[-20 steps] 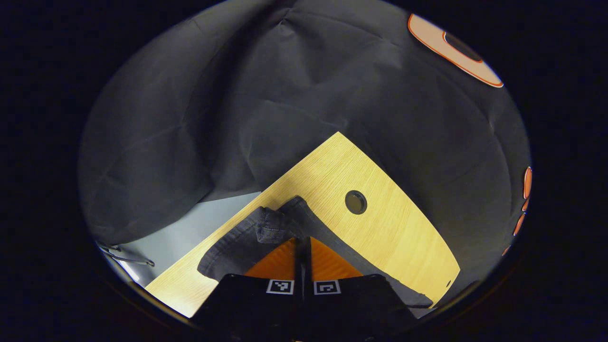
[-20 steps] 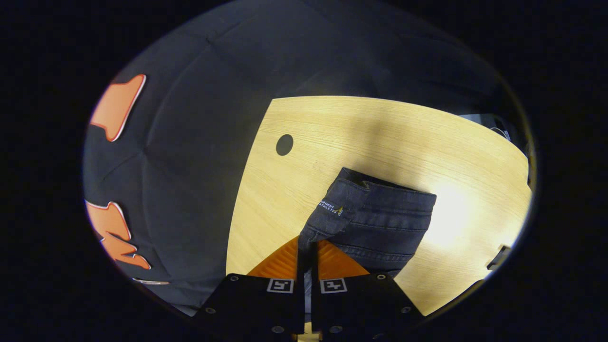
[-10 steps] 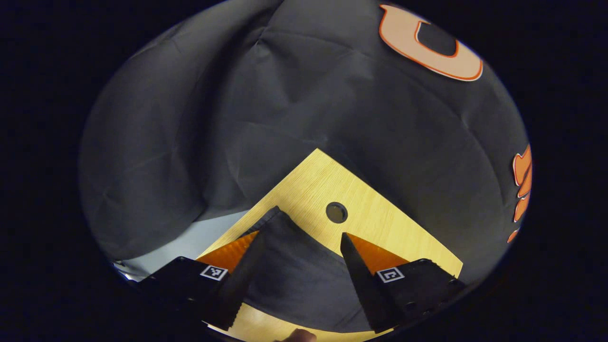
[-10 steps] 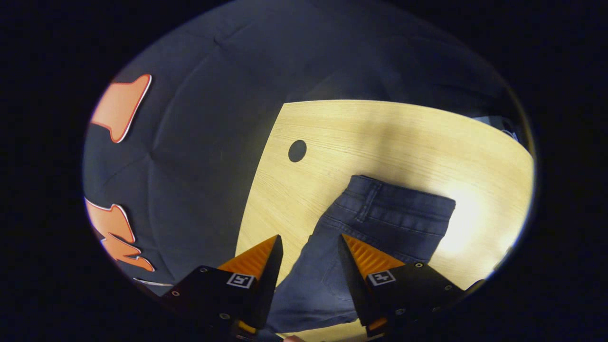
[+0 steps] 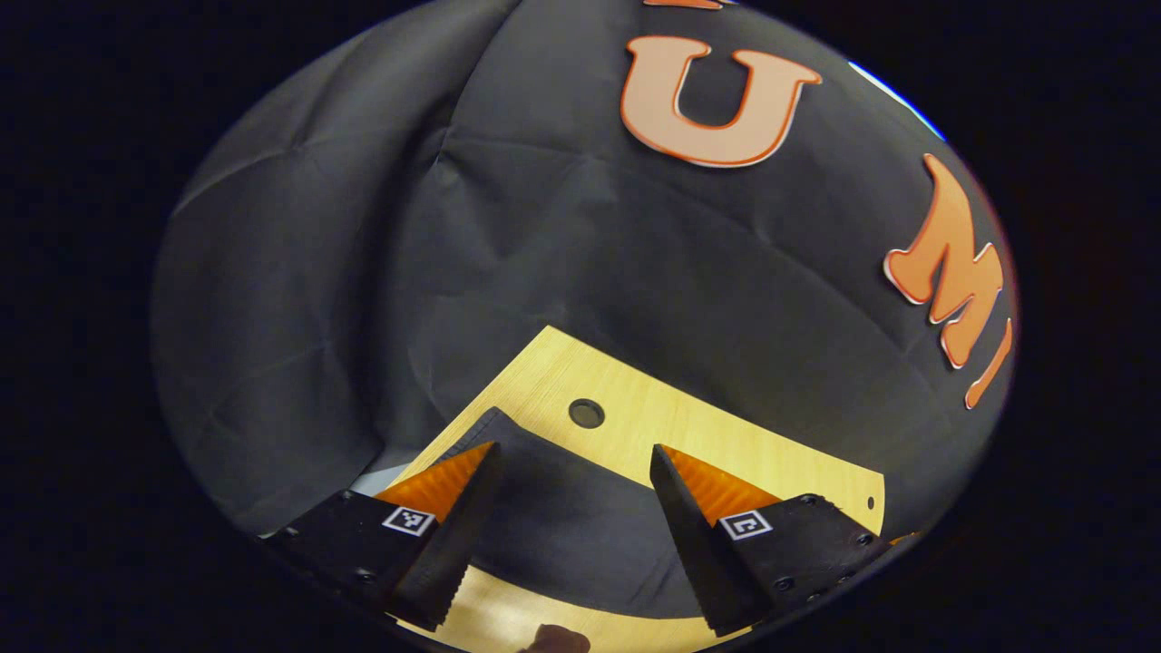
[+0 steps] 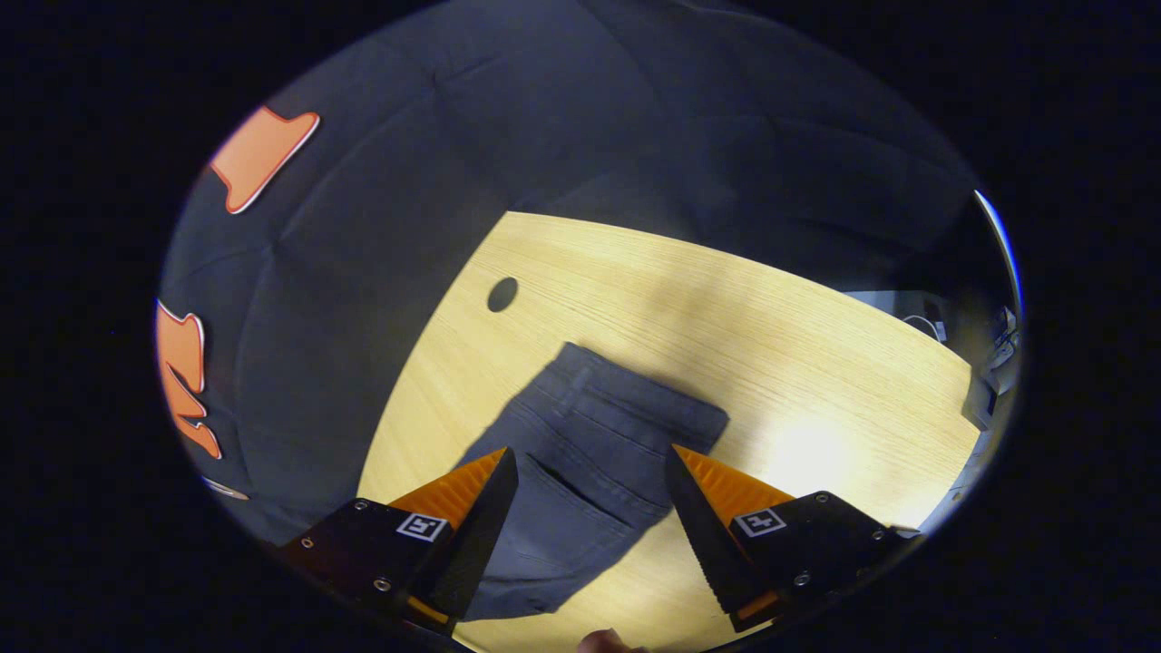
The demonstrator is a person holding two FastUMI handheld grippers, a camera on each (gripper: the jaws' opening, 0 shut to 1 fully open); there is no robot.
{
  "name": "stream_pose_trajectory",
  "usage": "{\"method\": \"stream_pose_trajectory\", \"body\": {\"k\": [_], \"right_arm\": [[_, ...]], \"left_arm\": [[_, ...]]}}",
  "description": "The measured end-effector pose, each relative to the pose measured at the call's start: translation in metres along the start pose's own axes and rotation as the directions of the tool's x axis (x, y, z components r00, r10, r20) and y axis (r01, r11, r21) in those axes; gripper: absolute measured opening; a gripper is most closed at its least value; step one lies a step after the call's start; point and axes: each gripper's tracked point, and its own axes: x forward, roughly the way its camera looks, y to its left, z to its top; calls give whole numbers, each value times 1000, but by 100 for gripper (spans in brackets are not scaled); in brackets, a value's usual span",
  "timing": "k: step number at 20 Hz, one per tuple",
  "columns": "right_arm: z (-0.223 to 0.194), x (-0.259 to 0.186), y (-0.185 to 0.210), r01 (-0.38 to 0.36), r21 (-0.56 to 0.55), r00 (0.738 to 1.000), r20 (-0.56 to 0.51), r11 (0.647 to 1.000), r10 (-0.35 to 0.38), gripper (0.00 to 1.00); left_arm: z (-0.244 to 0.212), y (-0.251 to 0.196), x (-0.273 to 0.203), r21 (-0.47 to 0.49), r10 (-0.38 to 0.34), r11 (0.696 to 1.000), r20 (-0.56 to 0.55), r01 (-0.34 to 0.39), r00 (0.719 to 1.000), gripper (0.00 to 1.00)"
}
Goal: Grasp the waist and the cuffs of the jeans and fold them to make the two legs overlap; first hold the waist and fold one-third of the jeans toward the cuffs, then hold the cuffs and fold the remaining one-third in the same direction to finish folding.
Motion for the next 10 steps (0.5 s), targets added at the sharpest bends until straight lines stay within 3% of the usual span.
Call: {"method": "stream_pose_trajectory", "body": {"k": [4,10], "right_arm": [[-8,13,-20,14,22,1000,-22,1000,-13,99],[-7,32,-30,33,-26,999,-14,999,-33,99]], "left_arm": [[4,-18,-38,74,7,997,100,-14,995,98],[9,-60,-101,212,-14,976,275,-46,961,98]]}}
